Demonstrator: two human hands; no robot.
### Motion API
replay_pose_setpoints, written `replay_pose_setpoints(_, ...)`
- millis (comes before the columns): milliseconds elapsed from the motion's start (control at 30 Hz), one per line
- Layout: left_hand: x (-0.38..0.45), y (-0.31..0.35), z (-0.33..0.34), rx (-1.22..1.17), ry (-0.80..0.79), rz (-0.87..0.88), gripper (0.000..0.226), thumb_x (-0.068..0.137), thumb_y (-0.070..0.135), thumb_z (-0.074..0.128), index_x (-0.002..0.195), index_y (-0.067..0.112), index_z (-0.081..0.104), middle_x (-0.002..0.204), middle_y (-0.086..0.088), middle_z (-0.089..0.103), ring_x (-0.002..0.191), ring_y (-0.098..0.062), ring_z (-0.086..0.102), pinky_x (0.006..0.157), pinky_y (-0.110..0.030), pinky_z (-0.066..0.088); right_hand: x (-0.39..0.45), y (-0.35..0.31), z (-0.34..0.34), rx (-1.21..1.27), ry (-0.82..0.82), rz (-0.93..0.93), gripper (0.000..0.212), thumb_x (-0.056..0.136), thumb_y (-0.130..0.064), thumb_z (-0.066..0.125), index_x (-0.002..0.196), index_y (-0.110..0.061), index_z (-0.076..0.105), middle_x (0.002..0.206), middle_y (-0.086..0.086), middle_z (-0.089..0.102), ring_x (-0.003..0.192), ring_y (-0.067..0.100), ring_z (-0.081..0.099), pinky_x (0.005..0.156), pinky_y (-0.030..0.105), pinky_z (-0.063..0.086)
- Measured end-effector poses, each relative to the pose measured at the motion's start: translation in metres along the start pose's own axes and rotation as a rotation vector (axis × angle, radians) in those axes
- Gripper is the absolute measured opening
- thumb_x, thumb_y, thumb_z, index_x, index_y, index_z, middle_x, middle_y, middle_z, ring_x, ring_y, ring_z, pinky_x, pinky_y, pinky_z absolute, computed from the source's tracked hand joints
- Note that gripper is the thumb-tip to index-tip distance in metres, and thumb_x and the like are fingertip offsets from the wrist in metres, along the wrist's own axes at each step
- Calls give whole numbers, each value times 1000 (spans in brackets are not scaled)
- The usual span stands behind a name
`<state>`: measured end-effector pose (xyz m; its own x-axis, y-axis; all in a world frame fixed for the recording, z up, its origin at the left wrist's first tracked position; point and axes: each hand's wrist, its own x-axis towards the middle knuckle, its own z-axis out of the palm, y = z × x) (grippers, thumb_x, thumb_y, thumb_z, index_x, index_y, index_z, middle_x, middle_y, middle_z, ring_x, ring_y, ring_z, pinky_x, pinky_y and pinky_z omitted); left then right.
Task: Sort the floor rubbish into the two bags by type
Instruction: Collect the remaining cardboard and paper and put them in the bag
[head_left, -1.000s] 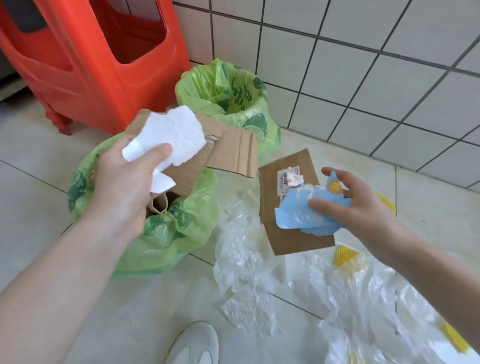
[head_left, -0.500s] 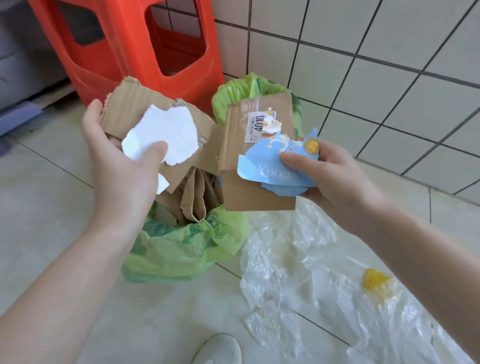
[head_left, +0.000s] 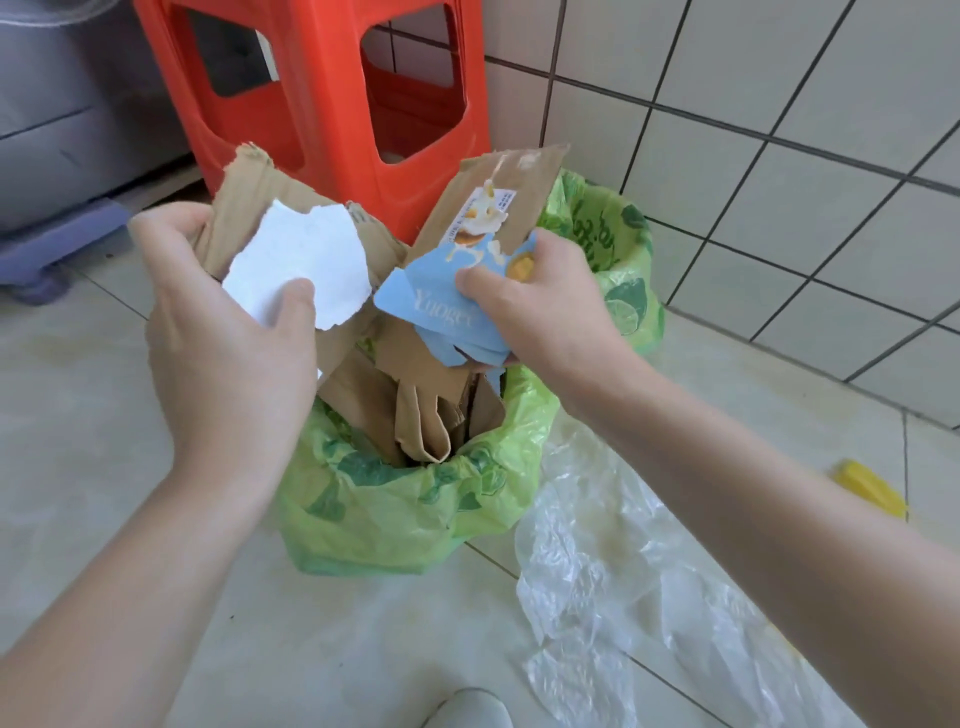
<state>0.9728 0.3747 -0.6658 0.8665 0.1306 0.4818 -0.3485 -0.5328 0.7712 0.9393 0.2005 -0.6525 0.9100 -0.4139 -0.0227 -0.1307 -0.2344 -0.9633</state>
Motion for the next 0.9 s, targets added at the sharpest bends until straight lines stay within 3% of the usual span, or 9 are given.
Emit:
replay_pose_setpoints(100, 3, -1, -4, -6, 29, -17, 44, 80, 17, 62, 118, 20, 41, 109, 18, 47, 105, -11, 52, 89, -31, 44, 5, -4, -2, 10, 30, 3, 10, 81, -15, 60, 91, -16, 63, 88, 7, 70, 75, 26, 70, 46, 32, 55)
replay_pose_setpoints(200, 12, -3, -11, -39, 37, -83, 42, 80, 22, 60, 111, 33, 33, 107, 22, 49, 99, -1, 50, 84, -23, 39, 7, 1, -5, 65, 54, 63, 11, 81, -14, 59, 90, -18, 64, 90, 8, 70, 73, 23, 69, 46, 25, 51)
replay_pose_setpoints(300, 16, -7, -17, -21, 35, -95, 41, 80, 24, 56, 106, 40, 30, 108, 22, 51, 99, -5, 51, 83, -21, 38, 8, 12, -1, 5, 72, 68, 14, 82, -16, 60, 96, -17, 63, 92, 9, 70, 72, 25, 68, 45, 28, 52)
replay_pose_setpoints(400, 17, -14, -17, -63, 30, -134, 42, 76, 27, 59, 109, 36, 34, 113, 16, 55, 102, -8, 57, 91, -30, 46, 9, 21, 7, -120, 117, 36, 16, 79, -22, 57, 94, -18, 61, 87, 7, 69, 74, 30, 68, 55, 46, 58)
replay_pose_setpoints(467, 17, -15, -16, -90, 41, -133, 44, 77, 23, 63, 111, 30, 36, 107, 24, 50, 100, 5, 53, 92, -27, 46, 8, 22, 9, -204, 126, 13, 17, 79, -24, 55, 94, -18, 59, 85, 5, 68, 74, 28, 66, 60, 45, 58)
replay_pose_setpoints(533, 16, -14, -15, -105, 50, -113, 44, 78, 20, 64, 111, 28, 36, 103, 27, 47, 98, 13, 50, 91, -22, 45, 9, 23, 9, -255, 131, -12, 12, 81, -24, 54, 91, -17, 57, 81, 2, 64, 68, 24, 61, 55, 38, 53)
replay_pose_setpoints(600, 16, -13, -15, -109, 54, -101, 43, 79, 18, 65, 111, 26, 37, 107, 23, 48, 101, 6, 52, 93, -25, 46, 9, 22, 6, -284, 139, -28, 10, 82, -24, 54, 91, -19, 56, 78, 0, 62, 64, 19, 56, 54, 31, 46)
replay_pose_setpoints(733, 14, -8, -18, -63, 93, -68, 44, 80, 14, 64, 117, 18, 41, 113, 12, 49, 106, -8, 53, 93, -31, 46, 8, 19, -2, -340, 172, -38, 14, 84, -24, 53, 97, -21, 58, 85, 2, 66, 77, 24, 63, 65, 40, 54)
replay_pose_setpoints(900, 8, -5, -13, 70, 74, -45, 44, 82, 14, 64, 120, 14, 42, 106, 14, 49, 101, -24, 53, 79, -36, 42, 6, 15, -2, -279, 176, -51, 16, 83, -25, 54, 94, -15, 58, 90, 16, 68, 63, 27, 56, 56, 46, 53)
